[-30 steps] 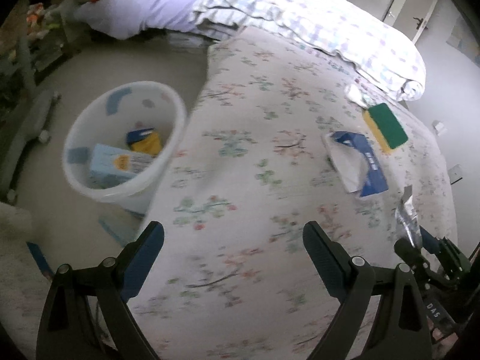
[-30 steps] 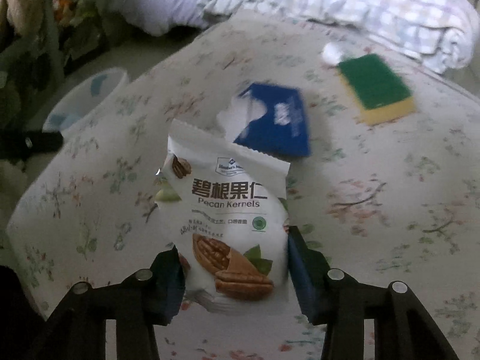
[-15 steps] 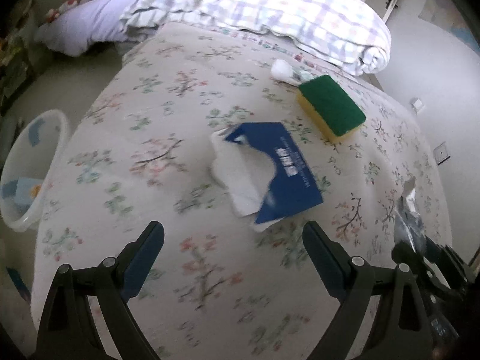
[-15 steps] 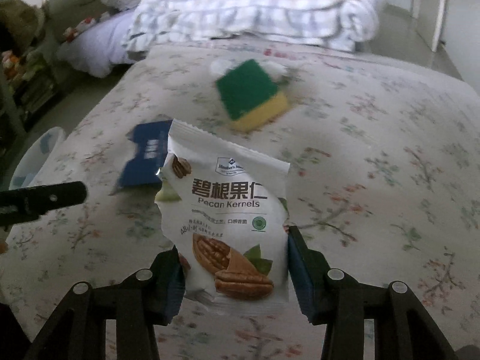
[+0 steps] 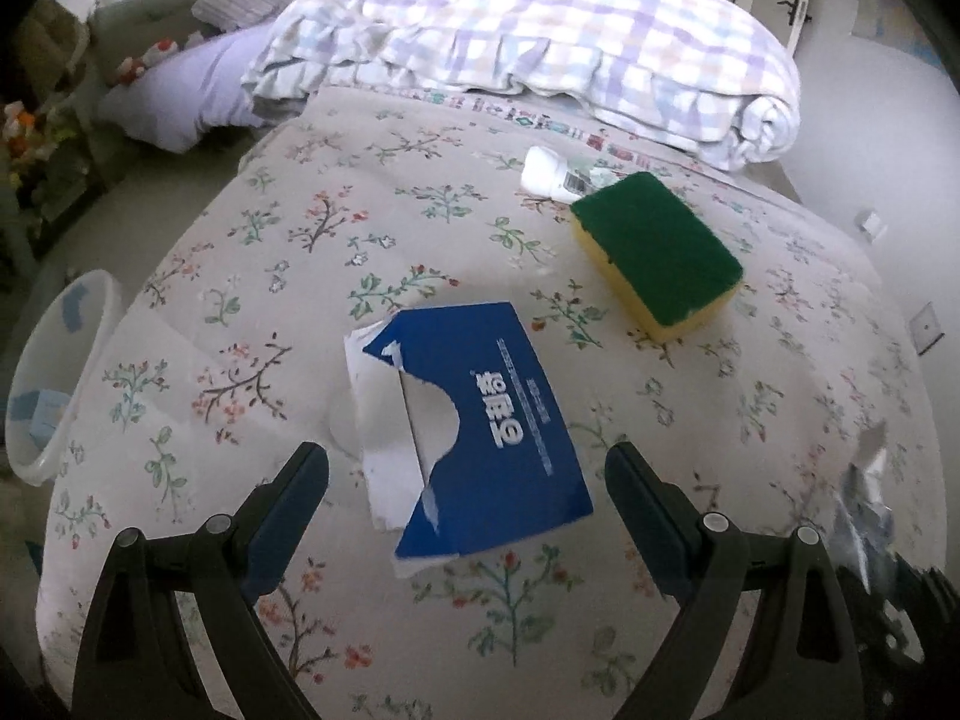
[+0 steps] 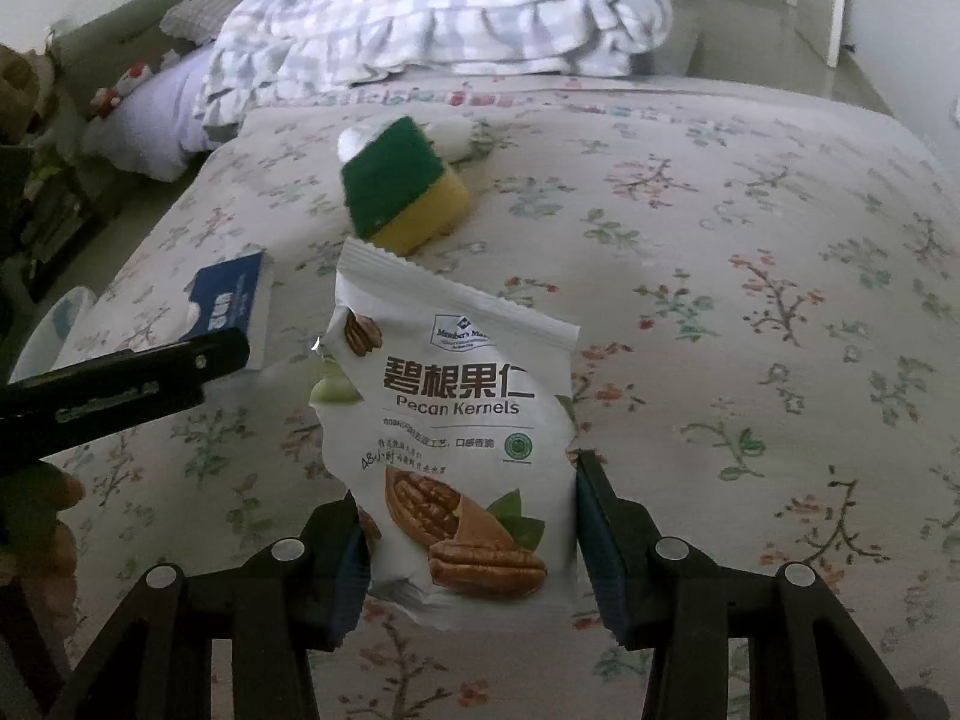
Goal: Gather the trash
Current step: 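Grasp the pecan kernels bag with the right gripper while the left gripper grasps the blue tissue box, then carry the tissue box and pecan bag to the wastebasket and release both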
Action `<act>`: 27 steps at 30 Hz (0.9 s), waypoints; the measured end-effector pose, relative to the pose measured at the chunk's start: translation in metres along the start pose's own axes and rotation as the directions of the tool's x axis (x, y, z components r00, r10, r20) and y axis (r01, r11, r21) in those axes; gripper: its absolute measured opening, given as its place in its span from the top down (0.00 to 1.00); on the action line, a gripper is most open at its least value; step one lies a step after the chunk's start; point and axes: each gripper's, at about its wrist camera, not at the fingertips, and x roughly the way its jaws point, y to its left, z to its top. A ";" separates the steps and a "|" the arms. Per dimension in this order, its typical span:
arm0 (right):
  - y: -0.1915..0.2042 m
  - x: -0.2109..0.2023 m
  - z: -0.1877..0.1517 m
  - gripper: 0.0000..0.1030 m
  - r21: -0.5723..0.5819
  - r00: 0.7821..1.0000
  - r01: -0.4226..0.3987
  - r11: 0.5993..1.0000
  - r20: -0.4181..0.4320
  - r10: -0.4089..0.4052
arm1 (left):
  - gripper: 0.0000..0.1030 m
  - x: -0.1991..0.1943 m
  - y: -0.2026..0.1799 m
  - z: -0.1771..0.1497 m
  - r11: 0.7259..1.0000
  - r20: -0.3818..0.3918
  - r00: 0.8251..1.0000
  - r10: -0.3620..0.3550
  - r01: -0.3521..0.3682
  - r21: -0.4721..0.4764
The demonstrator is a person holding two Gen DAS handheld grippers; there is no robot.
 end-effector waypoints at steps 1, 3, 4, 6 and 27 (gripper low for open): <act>-0.002 0.000 0.000 0.49 0.006 1.000 0.000 1.000 -0.001 0.000 | 0.09 0.002 -0.001 0.000 1.000 -0.002 1.000 0.005 -0.005 -0.002; -0.006 0.001 0.001 0.49 0.019 1.000 0.001 1.000 -0.002 -0.001 | 0.15 0.006 -0.001 0.001 1.000 -0.013 1.000 0.005 -0.005 -0.008; -0.007 0.001 0.001 0.49 0.023 1.000 0.001 1.000 -0.003 -0.001 | 0.19 0.008 -0.001 0.001 1.000 -0.019 1.000 0.005 -0.005 -0.010; -0.009 0.001 0.002 0.49 0.030 1.000 0.001 1.000 -0.003 -0.001 | 0.23 0.012 0.000 0.000 1.000 -0.028 1.000 0.000 0.000 -0.013; 0.018 0.015 0.017 0.49 0.053 0.999 -0.050 0.997 -0.016 0.050 | 0.48 -0.015 0.054 0.007 0.978 -0.050 0.976 -0.210 0.209 -0.017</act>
